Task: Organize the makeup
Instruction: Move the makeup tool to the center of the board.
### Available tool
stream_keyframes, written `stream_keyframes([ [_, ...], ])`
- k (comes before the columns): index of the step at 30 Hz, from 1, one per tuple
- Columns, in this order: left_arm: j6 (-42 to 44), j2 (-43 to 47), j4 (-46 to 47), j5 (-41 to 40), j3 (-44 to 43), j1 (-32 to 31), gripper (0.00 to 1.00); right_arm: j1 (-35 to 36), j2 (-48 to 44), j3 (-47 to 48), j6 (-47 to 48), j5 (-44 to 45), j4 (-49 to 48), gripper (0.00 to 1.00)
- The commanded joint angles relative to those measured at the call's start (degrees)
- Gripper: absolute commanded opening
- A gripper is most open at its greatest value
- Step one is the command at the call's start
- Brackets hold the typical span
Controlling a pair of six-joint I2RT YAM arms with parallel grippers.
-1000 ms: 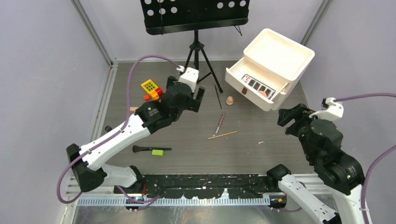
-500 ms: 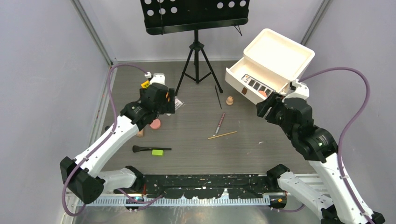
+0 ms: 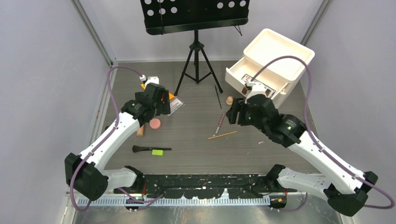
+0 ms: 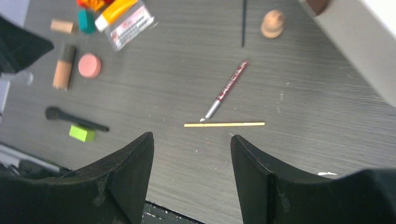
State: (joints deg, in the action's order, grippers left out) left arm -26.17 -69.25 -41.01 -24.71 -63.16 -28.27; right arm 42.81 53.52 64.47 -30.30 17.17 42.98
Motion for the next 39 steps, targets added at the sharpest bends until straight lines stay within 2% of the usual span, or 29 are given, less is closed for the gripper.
stream_keyframes([
  [1, -2.17, -2.92, 0.17, -2.53, 1.35, 0.5, 0.9, 4.52, 3.16, -1.26, 1.53, 0.87, -5.24, 0.66],
  [9, -1.05, -7.16, 2.48, -2.96, 0.04, 1.6, 0.9, 5.65, 7.82, -2.71, 3.76, -2.64, -6.59, 0.66],
  [23, -0.19, -15.22, 4.1, -1.33, -6.51, 7.97, 0.89, 5.62, 9.5, -4.11, 4.31, 0.34, -4.21, 0.66],
  [24, -0.5, -15.54, 3.94, -1.34, -6.77, 8.38, 0.9, 5.64, 9.64, -4.09, 4.46, 0.52, -4.08, 0.66],
  [26, -1.26, -16.01, 3.26, -1.69, -7.41, 9.1, 0.99, 5.54, 9.98, -4.45, 4.86, 1.17, -4.03, 0.66],
  [39, -3.18, -17.55, 0.97, -4.29, -8.84, 11.15, 1.0, 5.63, 13.53, -3.76, 4.91, 4.95, -2.33, 0.67],
])
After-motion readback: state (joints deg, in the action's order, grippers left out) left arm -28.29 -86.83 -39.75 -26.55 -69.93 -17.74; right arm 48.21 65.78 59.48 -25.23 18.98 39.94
